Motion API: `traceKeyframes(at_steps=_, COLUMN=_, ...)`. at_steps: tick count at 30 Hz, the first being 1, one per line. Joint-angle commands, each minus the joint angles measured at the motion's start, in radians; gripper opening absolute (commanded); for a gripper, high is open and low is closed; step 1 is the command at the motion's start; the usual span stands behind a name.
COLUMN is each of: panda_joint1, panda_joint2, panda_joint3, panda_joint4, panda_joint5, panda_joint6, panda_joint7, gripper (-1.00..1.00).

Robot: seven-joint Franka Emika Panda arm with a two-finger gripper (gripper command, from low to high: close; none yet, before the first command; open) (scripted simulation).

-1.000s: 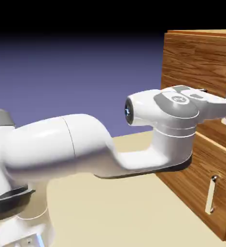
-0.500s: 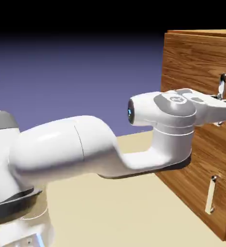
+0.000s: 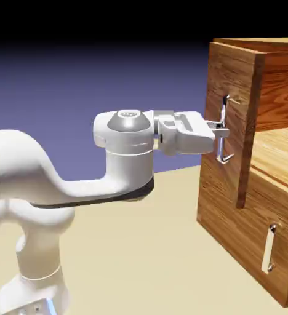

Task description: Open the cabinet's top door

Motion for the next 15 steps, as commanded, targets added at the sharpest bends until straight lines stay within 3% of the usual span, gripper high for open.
traceKeyframes(at_steps=1, panda_joint1=-0.025, panda_joint2=-0.013, panda_joint3=0.036, panda_joint4=-0.029, panda_joint5=0.031, panda_joint6=-0.028, panda_joint7=-0.002, gripper=-1.00)
traceKeyframes(at_steps=15, panda_joint1=-0.154, panda_joint2=-0.169, panda_joint3=0.544, panda_joint4=-0.261, panda_joint5=0.527, panda_joint6=-0.375, panda_joint7=-0.034, gripper=-1.00)
